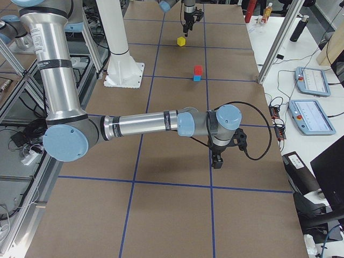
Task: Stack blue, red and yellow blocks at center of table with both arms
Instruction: 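Move the left gripper away toward the yellow cube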
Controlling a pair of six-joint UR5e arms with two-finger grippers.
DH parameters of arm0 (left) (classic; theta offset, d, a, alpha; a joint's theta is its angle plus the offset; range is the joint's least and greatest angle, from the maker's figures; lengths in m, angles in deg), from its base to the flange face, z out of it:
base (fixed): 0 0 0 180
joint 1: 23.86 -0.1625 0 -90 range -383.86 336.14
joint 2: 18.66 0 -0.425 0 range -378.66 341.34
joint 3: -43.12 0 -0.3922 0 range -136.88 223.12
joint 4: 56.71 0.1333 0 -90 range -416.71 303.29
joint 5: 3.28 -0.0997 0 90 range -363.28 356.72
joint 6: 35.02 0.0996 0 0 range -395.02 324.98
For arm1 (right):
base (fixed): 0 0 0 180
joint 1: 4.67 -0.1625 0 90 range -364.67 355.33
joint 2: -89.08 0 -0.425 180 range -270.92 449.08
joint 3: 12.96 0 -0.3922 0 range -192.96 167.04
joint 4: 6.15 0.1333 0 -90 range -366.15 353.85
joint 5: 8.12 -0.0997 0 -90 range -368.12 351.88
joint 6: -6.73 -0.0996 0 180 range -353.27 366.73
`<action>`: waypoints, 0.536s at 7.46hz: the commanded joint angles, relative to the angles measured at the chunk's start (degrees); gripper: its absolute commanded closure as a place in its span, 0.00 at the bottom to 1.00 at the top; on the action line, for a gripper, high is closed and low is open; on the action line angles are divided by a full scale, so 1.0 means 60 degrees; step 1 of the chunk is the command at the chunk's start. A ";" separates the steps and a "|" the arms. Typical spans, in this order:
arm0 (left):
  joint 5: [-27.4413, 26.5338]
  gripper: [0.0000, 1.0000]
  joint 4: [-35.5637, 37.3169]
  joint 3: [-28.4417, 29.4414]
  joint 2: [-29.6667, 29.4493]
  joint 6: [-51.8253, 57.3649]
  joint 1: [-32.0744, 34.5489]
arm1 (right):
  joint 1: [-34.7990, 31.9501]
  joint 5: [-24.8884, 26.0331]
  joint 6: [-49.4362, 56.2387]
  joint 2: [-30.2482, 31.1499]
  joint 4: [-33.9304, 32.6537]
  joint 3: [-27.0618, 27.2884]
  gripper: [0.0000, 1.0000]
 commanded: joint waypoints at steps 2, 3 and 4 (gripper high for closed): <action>0.0000 0.00 -0.2919 0.0980 0.1297 0.0635 -0.0031 | -0.0010 0.0000 0.0000 0.0001 0.0000 0.0000 0.01; 0.0044 0.00 -0.2920 0.0981 0.1298 0.0621 -0.0031 | 0.0004 0.0000 0.0000 0.0001 0.0000 0.0000 0.01; 0.0073 0.00 -0.2935 0.0981 0.1370 0.0548 -0.0060 | -0.0010 0.0000 0.0000 0.0001 0.0000 0.0000 0.01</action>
